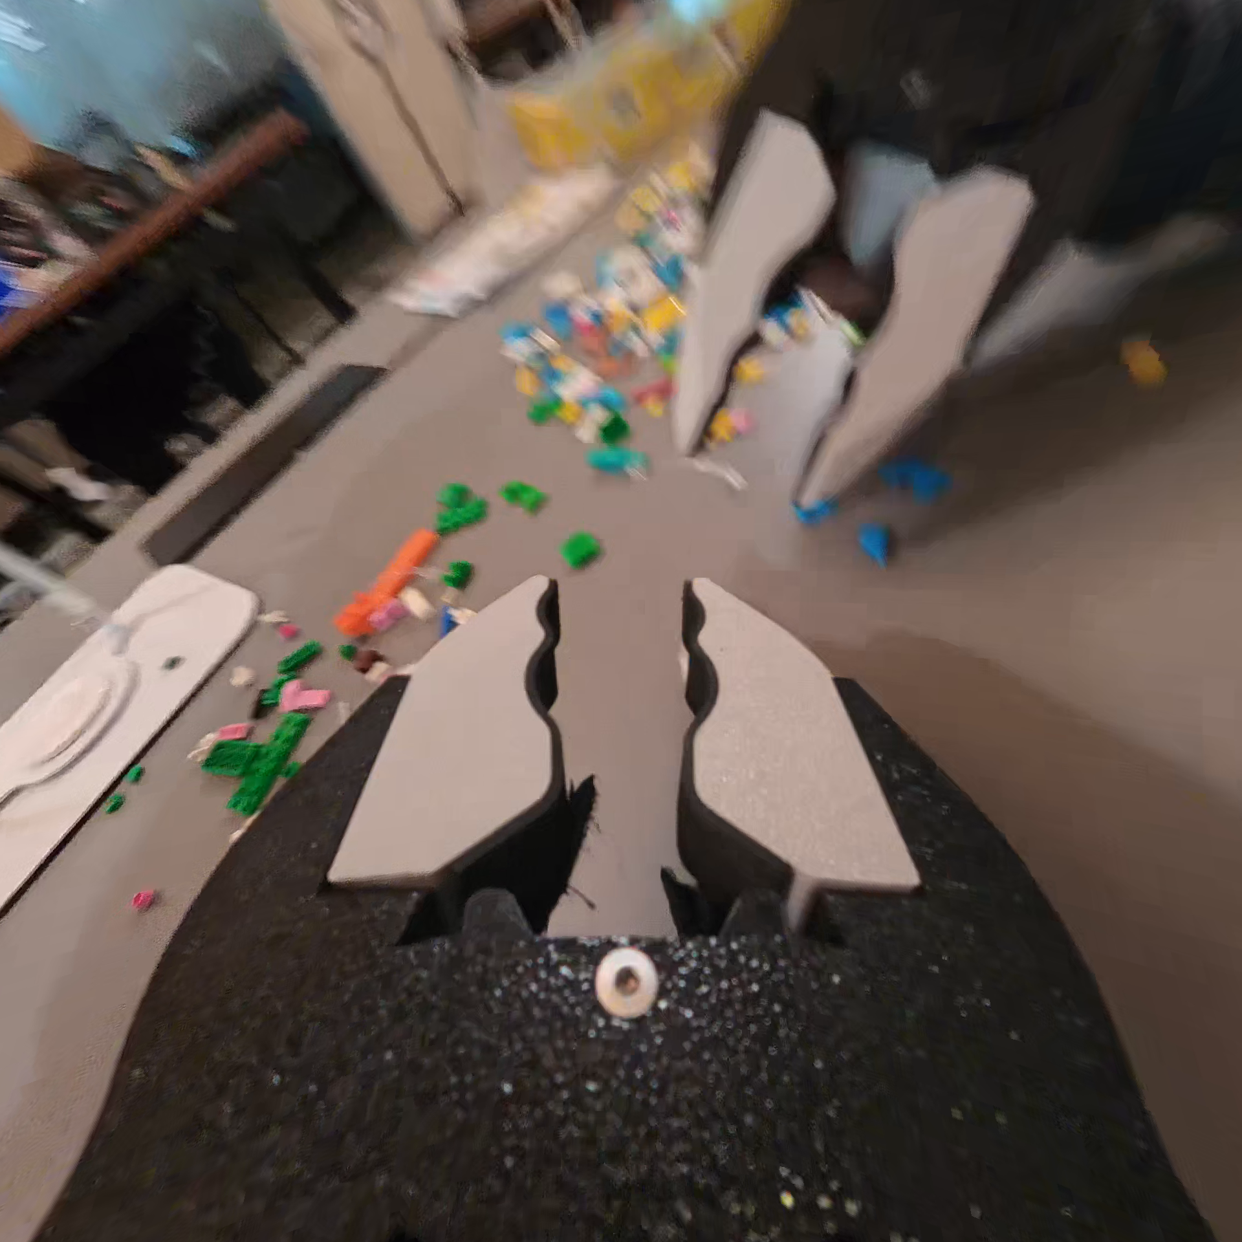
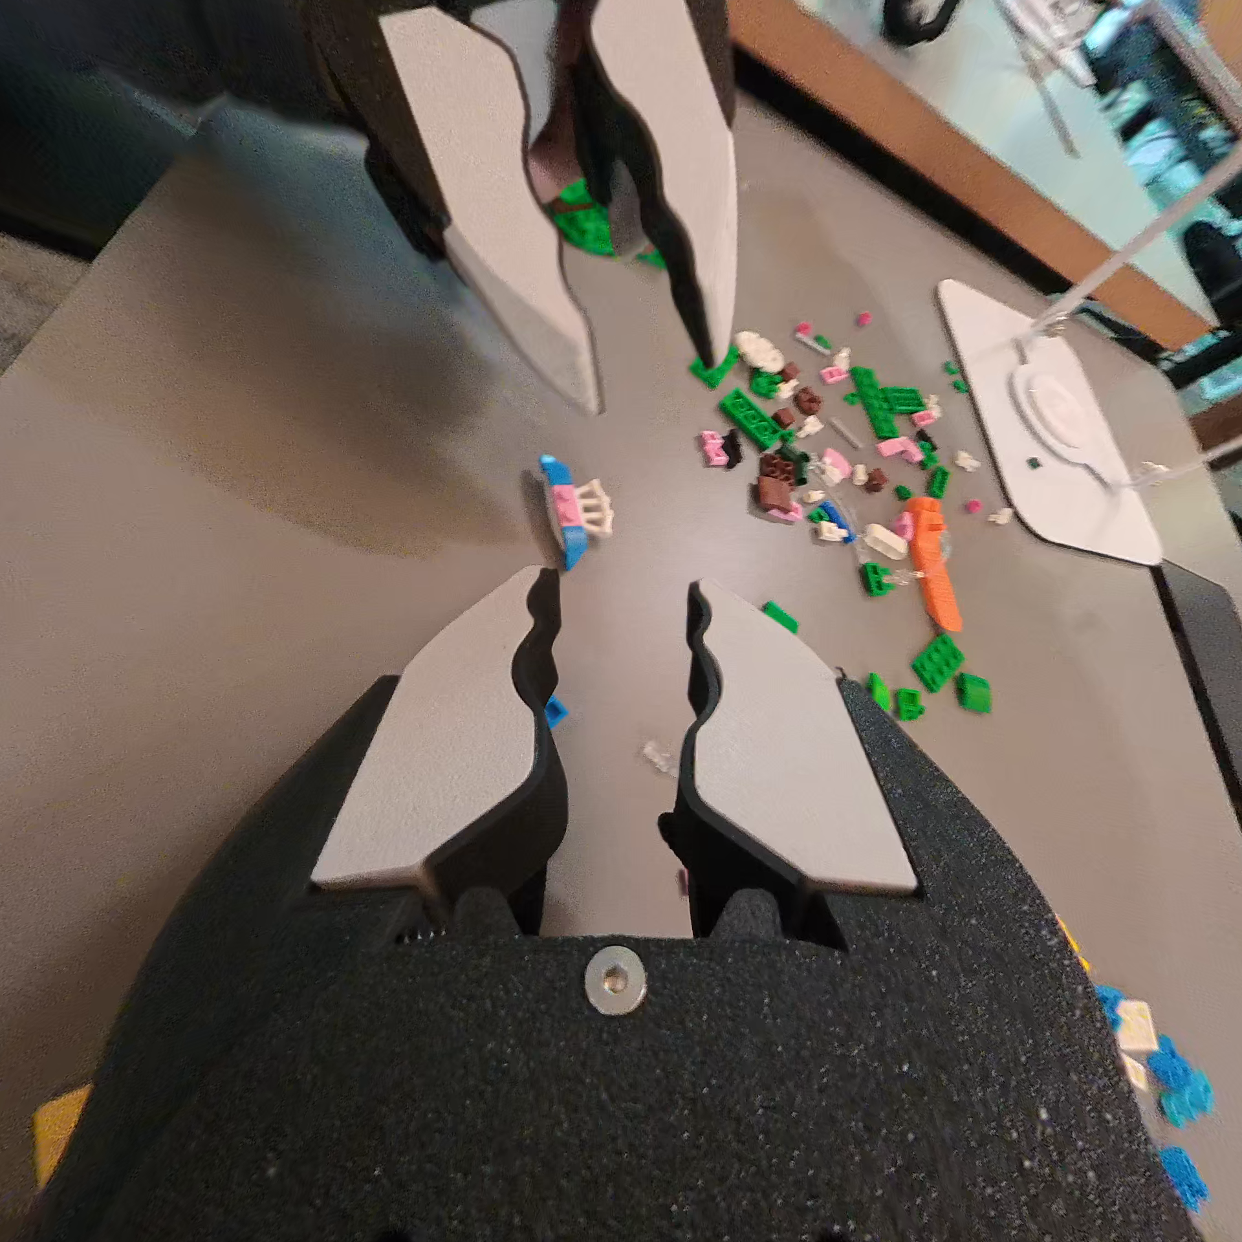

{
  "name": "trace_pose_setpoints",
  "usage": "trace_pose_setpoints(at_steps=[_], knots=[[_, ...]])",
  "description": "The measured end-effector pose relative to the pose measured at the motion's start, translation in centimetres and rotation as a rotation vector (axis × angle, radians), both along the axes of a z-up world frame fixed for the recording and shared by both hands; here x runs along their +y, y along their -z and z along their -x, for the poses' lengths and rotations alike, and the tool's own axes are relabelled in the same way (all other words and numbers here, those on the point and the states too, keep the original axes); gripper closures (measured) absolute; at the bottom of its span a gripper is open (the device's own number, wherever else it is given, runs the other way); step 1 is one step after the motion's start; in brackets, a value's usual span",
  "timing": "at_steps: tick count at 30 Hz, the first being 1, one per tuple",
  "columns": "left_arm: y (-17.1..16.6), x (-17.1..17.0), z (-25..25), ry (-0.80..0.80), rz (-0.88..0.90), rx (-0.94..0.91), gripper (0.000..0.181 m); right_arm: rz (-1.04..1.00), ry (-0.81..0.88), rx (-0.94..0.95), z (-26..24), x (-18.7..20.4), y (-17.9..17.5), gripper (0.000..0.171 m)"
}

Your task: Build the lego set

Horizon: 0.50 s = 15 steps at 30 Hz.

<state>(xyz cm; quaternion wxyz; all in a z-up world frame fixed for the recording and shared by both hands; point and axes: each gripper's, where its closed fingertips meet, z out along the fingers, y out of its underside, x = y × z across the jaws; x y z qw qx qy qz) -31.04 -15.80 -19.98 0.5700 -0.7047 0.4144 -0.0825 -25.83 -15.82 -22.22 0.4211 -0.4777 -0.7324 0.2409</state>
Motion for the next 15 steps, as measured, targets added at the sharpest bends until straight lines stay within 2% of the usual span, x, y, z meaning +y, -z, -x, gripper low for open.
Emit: trace_pose_setpoints(at_steps=[1,3,7,9,12,15], knots=[[-1.3,0.8,0.6,-0.07,-0.066,-0.095,0.148,-0.003,0.024,0.033,0.1,0.4,-0.4,0.135],[-2.6,1.9,2.0,-0.194,-0.174,-0.206,0.151,-0.025,0.084,0.107,0.4,1.3,-1.3,0.135],[-4.0,2.9,4.4,-0.362,-0.324,-0.166,0.155,-0.076,0.175,0.238,0.8,2.5,-2.7,0.135],[-4.8,3.1,5.2,-0.427,-0.364,-0.224,0.156,-0.101,0.224,0.278,0.7,3.1,-3.2,0.135],[-5.3,3.5,5.3,-0.454,-0.367,-0.293,0.156,-0.139,0.293,0.343,0.2,4.2,-4.2,0.137],[-6.1,4.0,5.2,-0.454,-0.411,-0.236,0.159,-0.134,0.379,0.433,-0.3,5.5,-5.4,0.141]])
